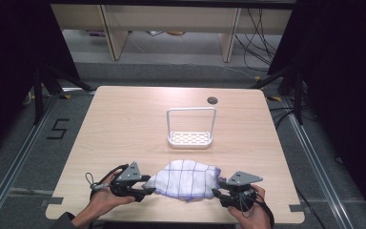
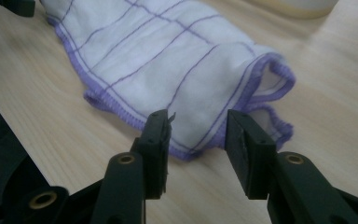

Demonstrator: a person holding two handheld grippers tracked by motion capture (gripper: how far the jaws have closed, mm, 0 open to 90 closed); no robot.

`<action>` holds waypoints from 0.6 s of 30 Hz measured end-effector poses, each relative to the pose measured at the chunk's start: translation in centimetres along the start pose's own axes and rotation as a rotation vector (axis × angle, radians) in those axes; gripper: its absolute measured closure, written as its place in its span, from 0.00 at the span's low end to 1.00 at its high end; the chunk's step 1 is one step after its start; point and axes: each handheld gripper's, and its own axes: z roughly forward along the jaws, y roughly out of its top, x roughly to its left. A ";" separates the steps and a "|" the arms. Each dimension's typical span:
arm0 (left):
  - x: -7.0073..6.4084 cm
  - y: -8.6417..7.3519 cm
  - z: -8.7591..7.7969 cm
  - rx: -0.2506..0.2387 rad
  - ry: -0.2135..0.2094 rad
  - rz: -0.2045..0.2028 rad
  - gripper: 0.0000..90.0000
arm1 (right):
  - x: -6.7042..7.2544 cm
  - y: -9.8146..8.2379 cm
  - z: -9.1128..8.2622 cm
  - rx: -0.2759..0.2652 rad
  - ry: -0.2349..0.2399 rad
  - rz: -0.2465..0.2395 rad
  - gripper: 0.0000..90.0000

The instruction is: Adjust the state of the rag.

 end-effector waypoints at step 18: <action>0.2 0.0 2.1 0.113 0.074 0.144 0.72 | 0.7 -0.3 3.3 0.097 -0.031 -0.107 0.94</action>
